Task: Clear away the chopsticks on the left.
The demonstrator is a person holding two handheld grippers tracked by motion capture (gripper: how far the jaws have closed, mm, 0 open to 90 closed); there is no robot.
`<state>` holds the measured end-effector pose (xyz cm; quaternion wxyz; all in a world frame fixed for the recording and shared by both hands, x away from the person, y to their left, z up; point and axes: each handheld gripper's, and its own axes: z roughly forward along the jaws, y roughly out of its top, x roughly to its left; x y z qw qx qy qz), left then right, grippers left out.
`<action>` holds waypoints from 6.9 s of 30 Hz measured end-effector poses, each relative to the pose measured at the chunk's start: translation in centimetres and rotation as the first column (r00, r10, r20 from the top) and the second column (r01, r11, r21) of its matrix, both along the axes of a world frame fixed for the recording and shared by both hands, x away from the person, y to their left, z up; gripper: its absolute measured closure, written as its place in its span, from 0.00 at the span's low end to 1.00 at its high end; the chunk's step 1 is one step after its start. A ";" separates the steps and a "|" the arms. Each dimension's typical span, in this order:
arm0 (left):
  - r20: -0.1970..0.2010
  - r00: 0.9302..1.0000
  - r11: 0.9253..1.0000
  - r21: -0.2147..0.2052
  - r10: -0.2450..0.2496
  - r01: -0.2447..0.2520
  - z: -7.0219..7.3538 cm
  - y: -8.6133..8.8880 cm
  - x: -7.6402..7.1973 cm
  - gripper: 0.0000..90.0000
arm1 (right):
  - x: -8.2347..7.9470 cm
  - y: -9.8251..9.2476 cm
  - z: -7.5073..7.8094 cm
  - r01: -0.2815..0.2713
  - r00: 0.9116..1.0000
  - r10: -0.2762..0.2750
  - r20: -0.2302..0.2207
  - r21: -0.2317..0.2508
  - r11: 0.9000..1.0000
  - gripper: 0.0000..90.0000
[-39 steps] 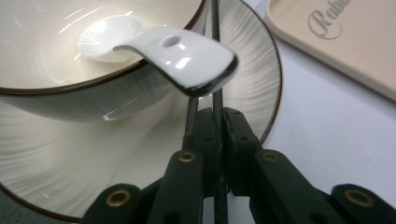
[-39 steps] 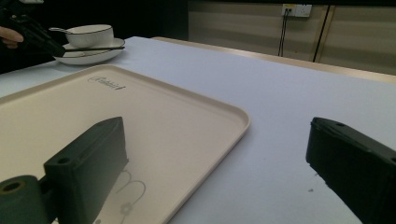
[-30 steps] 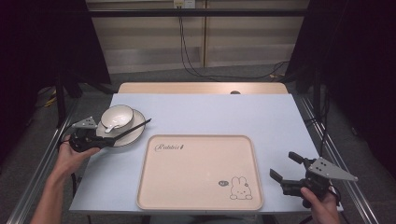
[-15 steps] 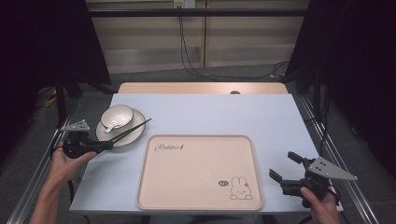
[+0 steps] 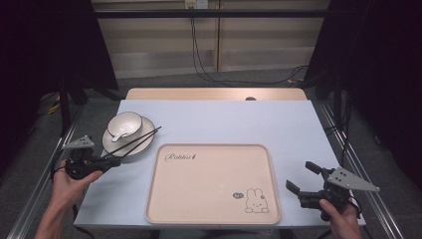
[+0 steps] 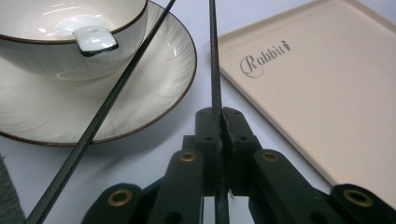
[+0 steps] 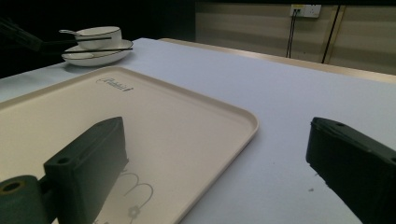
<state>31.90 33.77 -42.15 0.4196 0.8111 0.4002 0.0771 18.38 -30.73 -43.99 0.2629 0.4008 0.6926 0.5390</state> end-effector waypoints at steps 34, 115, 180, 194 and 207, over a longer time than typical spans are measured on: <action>-0.084 0.984 0.981 -0.103 0.158 -0.167 2.5 -8.3 -7.9 0.95 | 0.0 0.3 0.0 -0.014 1.000 0.014 0.003 -0.011 1.000 0.05; 0.099 0.992 0.991 -0.115 0.073 -0.061 -1.5 -10.3 -7.1 0.05 | -0.1 0.3 0.1 -0.045 0.999 0.045 0.023 -0.010 0.999 0.02; 0.095 0.993 0.993 0.099 -0.066 0.056 -2.1 2.9 5.7 0.39 | 0.1 0.4 0.0 -0.042 0.999 0.042 0.009 -0.020 0.999 0.02; 0.082 0.990 0.983 0.154 -0.117 0.104 -2.9 1.7 7.2 0.72 | 0.1 0.4 0.0 -0.042 0.999 0.042 0.009 -0.021 0.999 0.02; 0.043 0.991 0.976 0.183 -0.127 0.117 -3.7 1.0 7.6 0.89 | 0.1 0.4 0.0 -0.038 0.999 0.038 0.007 -0.020 0.999 0.02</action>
